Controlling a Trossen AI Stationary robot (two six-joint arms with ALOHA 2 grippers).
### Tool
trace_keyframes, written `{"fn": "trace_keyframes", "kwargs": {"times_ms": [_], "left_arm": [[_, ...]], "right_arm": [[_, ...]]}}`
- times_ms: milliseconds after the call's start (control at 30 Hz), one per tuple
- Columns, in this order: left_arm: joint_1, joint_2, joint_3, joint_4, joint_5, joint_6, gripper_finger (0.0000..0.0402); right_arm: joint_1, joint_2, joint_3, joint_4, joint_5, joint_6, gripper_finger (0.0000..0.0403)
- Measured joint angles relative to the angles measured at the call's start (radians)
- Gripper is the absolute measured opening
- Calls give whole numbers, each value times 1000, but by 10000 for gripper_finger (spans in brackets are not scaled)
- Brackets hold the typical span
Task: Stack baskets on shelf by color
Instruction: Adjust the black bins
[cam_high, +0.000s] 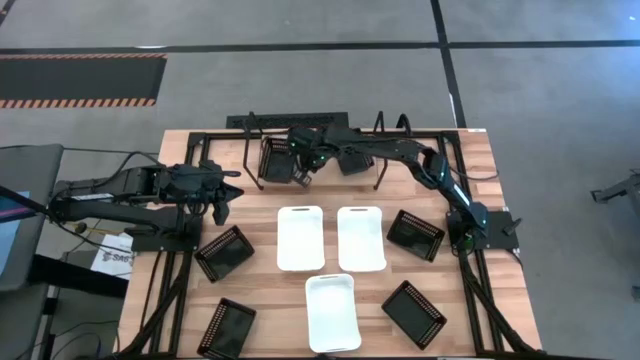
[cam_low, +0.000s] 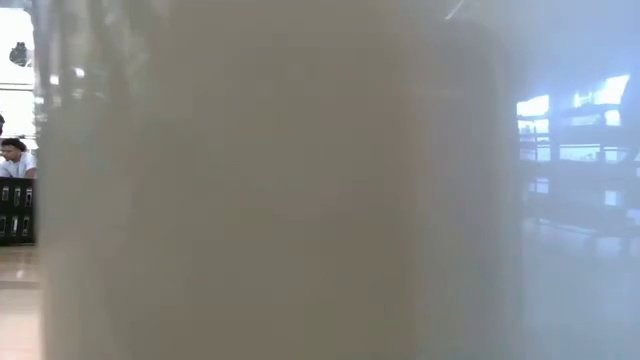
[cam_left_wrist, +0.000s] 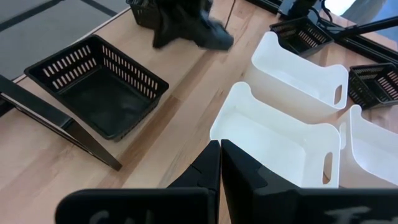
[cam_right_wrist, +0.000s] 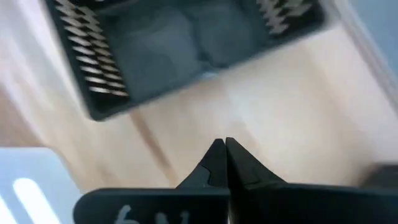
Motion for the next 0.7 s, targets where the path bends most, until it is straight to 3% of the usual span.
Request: {"fn": "trace_keyframes", "kwargs": {"times_ms": [367,700], "left_arm": [[0,0,0,-2,1,0,0],[0,0,0,-4,1,0,0]], "right_arm": [[-28,-42,35,-425,122,-33,0],[-42,-42,-11,-460,72,-30,0]]}}
